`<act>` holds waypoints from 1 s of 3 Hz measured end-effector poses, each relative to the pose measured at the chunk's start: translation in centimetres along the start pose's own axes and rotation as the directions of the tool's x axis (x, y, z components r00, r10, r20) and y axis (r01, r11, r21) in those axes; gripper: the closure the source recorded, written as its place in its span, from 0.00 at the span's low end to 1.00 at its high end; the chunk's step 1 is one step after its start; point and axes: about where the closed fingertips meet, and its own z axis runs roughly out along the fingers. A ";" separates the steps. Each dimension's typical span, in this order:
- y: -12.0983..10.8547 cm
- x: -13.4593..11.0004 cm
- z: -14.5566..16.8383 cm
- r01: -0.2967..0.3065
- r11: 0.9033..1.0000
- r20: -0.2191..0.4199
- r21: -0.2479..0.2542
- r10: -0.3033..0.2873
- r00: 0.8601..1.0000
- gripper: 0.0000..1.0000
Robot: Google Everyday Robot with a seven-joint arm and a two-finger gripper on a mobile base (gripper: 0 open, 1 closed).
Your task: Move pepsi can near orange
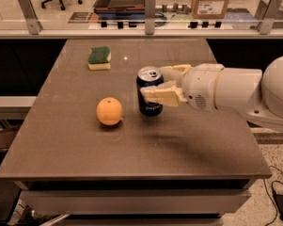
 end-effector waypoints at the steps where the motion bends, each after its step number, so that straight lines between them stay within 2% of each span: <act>1: 0.5 0.4 0.1 -0.019 1.000 -0.001 -0.007 0.019 1.000 1.00; 2: 0.9 1.3 0.5 -0.027 1.000 -0.031 -0.004 0.027 0.999 1.00; 3: 1.1 1.2 0.6 -0.023 1.000 -0.032 -0.006 0.022 0.999 0.84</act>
Offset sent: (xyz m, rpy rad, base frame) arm -0.0058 0.0026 -0.0343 -0.0367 0.0778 -0.0285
